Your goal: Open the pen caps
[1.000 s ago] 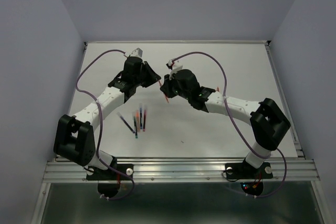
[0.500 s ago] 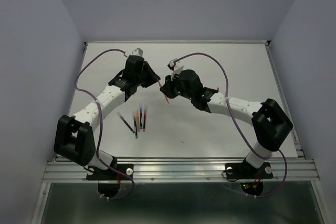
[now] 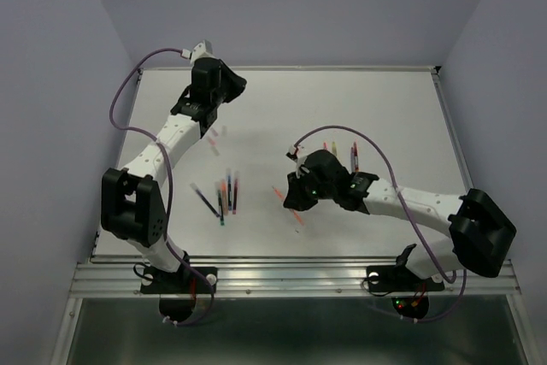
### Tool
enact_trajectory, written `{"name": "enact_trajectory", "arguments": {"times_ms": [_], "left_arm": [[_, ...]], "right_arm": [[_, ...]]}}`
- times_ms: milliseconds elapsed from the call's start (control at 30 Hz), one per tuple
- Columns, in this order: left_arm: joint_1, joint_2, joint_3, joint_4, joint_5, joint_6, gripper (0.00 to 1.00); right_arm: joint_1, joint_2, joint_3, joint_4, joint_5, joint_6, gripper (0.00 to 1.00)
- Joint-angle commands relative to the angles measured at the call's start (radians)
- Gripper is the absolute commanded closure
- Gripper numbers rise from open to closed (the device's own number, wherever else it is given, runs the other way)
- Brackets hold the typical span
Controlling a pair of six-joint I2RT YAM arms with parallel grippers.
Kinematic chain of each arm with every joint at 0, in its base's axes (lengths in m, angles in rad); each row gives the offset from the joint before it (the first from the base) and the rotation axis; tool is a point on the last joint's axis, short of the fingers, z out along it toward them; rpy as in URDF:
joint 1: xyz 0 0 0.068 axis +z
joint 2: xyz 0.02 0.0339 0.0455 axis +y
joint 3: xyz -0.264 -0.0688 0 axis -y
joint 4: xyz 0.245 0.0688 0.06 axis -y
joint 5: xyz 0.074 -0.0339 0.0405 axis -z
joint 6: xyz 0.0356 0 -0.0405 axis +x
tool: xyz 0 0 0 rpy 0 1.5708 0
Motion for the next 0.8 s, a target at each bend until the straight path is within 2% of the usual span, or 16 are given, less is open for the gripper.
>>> {"name": "enact_trajectory", "arguments": {"times_ms": [0,133,233,300,633,767], "left_arm": [[-0.006,-0.024,-0.057,0.017,-0.003,0.026,1.00],[-0.006,0.009,-0.112,-0.012,-0.029,0.044,1.00],[-0.006,0.051,-0.120,-0.059,-0.036,0.072,1.00],[-0.006,0.074,-0.115,-0.095,-0.049,0.089,1.00],[-0.007,0.210,-0.063,-0.207,-0.110,0.121,1.00],[-0.009,0.249,-0.041,-0.243,-0.134,0.130,1.00]], "right_arm": [[-0.054,-0.049,0.065,0.001,0.166,0.035,0.99],[-0.166,-0.034,0.063,-0.005,0.212,0.052,0.99],[-0.225,-0.002,0.092,-0.048,0.382,0.046,0.99],[-0.293,0.019,0.103,-0.046,0.393,0.046,0.99],[-0.404,0.210,0.232,-0.051,0.576,-0.009,0.99],[-0.459,0.227,0.241,-0.060,0.578,-0.032,0.98]]}}
